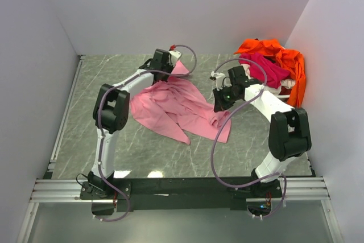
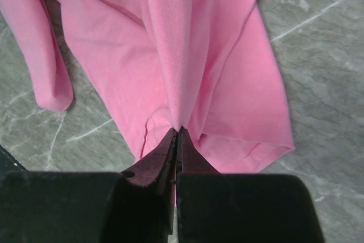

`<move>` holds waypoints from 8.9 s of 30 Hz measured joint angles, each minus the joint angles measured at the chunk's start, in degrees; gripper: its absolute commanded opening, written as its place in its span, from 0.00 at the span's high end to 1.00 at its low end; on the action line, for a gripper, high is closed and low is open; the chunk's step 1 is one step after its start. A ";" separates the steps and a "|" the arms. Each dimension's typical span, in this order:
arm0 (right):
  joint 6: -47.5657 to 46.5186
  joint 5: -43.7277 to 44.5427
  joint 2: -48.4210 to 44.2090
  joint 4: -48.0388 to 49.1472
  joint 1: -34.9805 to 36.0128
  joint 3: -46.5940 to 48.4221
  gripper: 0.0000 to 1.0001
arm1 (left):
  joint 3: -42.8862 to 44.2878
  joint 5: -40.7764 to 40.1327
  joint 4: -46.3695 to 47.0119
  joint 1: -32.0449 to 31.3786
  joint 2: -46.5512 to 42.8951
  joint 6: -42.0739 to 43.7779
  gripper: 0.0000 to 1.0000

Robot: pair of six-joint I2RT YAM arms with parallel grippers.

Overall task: Fold and stack the t-shirts
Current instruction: Flatten the tshirt out

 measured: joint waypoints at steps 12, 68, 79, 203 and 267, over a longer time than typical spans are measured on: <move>-3.91 5.51 -15.23 -4.00 -2.99 7.98 1.00 | -20.76 15.93 5.40 19.23 -39.60 -26.16 1.00; -8.41 12.68 -28.26 13.05 -3.26 -6.75 0.70 | -33.18 26.88 16.17 27.52 -26.86 -58.16 0.44; -16.79 3.87 -23.12 4.79 -3.37 -8.94 0.34 | -29.83 24.46 4.52 27.26 -35.04 -49.75 0.33; -15.78 -5.42 -12.90 -15.89 -1.97 3.13 0.55 | -39.69 20.52 -0.07 12.61 -50.56 -23.85 0.18; -11.26 -14.99 -18.21 -10.14 -1.92 -2.71 0.54 | -9.53 1.53 3.43 8.59 -2.51 4.83 0.96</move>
